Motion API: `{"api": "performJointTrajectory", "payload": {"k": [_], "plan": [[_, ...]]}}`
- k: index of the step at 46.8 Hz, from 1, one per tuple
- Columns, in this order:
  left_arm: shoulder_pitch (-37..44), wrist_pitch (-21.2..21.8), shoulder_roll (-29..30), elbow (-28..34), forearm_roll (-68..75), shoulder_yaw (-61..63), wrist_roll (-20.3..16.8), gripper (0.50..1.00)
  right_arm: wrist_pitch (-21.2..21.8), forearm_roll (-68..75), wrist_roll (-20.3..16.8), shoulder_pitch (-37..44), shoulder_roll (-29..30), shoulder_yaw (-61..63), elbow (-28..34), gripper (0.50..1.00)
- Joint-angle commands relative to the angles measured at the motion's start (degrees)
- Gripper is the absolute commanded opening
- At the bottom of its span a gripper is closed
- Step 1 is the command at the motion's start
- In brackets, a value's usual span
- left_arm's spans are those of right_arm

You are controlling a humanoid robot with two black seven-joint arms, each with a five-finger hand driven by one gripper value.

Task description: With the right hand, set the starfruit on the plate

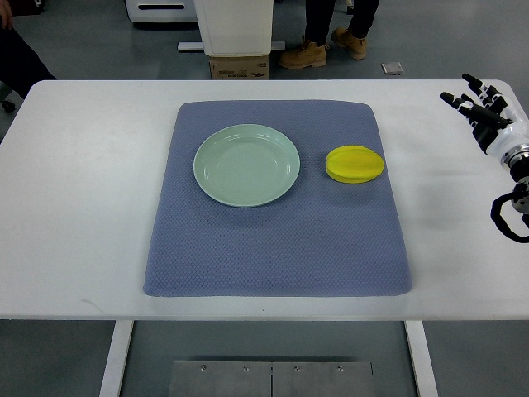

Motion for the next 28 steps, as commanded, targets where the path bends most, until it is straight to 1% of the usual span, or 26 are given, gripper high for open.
{"api": "performJointTrajectory", "payload": {"k": [1, 28], "plan": [[0.1, 0.0, 0.0, 0.0, 0.0, 0.0, -0.1, 1.0, 0.0, -0.1, 0.0, 0.0, 0.0, -0.1, 0.0, 1.0], [0.2, 0.0, 0.0, 0.0, -0.1, 0.0, 0.0, 1.0, 0.0, -0.1, 0.0, 0.3, 0.1, -0.1, 0.0, 1.0]]}}
